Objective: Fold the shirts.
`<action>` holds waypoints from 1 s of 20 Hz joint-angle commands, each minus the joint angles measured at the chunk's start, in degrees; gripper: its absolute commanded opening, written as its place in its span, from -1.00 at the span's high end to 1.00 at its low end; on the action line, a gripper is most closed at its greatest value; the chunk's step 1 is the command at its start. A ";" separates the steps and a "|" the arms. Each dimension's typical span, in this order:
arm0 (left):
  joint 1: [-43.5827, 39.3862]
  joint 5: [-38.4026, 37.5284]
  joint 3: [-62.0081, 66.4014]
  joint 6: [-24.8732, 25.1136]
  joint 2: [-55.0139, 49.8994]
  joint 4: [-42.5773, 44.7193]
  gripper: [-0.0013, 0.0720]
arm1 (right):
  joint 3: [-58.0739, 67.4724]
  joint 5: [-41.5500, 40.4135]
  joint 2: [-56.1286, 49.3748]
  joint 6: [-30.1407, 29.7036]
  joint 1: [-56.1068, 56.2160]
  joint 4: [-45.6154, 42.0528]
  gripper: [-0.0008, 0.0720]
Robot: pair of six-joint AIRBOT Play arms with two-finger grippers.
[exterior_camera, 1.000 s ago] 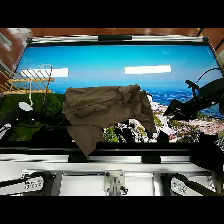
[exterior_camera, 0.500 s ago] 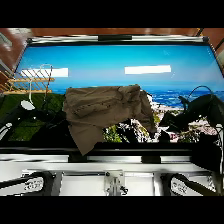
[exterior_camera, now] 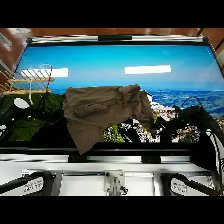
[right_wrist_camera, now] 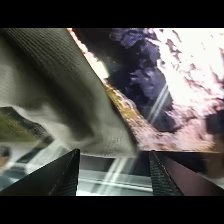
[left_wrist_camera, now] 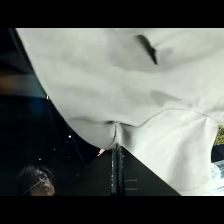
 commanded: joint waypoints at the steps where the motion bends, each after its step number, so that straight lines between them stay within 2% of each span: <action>1: -0.02 -1.25 1.22 0.04 1.01 -0.04 0.87 | -1.03 8.79 -0.33 3.58 3.67 0.44 0.01; 3: 0.00 -3.08 3.21 0.44 1.09 0.11 0.88 | -0.92 10.16 -0.31 5.20 6.29 0.50 0.77; 6: 0.00 -4.85 9.60 0.68 2.56 2.84 0.88 | 2.12 6.25 3.41 3.15 6.86 -0.26 0.77; 9: 0.11 -4.81 21.38 2.38 7.65 3.85 0.88 | 11.50 3.23 13.90 -0.33 4.96 -1.66 0.77; 11: 0.09 -3.10 33.00 6.54 12.35 3.82 0.88 | 21.66 5.49 22.23 -3.39 2.36 -1.68 0.77; 13: 0.11 2.40 45.48 6.86 17.27 3.82 0.88 | 33.11 12.31 29.29 -6.45 0.48 -2.23 0.77; 16: 0.09 12.26 59.67 6.80 23.61 3.82 0.88 | 48.35 20.63 35.36 -6.82 0.17 -6.73 0.77; 18: 0.09 14.12 64.02 4.35 26.95 3.89 0.88 | 54.93 20.22 37.13 -6.80 0.15 -9.55 0.77; 20: 0.09 12.46 64.48 3.34 29.73 5.01 0.88 | 57.51 19.26 38.95 -6.71 0.15 -11.56 0.77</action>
